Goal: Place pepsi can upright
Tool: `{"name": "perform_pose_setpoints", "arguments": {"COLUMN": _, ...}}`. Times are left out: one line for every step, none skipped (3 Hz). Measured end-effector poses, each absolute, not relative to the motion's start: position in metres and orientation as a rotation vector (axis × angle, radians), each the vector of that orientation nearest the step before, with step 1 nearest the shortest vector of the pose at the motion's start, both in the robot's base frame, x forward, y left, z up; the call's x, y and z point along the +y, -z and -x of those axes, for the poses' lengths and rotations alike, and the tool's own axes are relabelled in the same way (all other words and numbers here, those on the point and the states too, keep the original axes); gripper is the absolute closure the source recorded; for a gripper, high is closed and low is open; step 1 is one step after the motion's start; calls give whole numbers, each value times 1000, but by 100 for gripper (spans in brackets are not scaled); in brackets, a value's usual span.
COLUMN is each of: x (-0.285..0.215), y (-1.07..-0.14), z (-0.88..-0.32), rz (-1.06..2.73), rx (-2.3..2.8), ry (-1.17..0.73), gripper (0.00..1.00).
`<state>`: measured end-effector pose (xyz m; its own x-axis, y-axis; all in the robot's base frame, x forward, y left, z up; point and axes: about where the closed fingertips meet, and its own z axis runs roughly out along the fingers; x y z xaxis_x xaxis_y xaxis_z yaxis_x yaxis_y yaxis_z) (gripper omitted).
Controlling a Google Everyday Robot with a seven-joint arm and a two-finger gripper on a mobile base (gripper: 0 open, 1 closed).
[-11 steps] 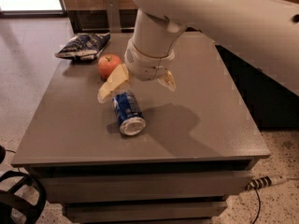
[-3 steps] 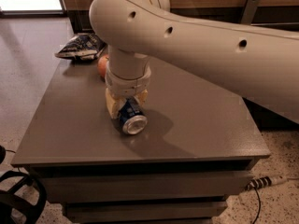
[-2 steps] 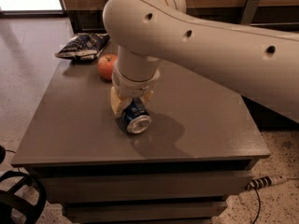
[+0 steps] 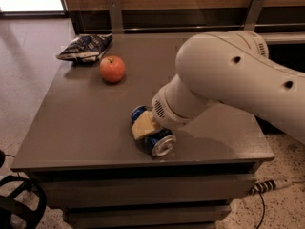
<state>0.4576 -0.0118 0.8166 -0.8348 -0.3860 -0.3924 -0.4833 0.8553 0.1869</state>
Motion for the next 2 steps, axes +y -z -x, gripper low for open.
{"name": "perform_pose_setpoints", "arguments": {"x": -16, "y": -825, "z": -465, "rz": 638, "rx": 2648, "ry": -424, "gripper": 100}}
{"name": "perform_pose_setpoints", "arguments": {"x": -14, "y": -832, "z": -472, "rz": 650, "rx": 2591, "ry": -434, "gripper": 100}}
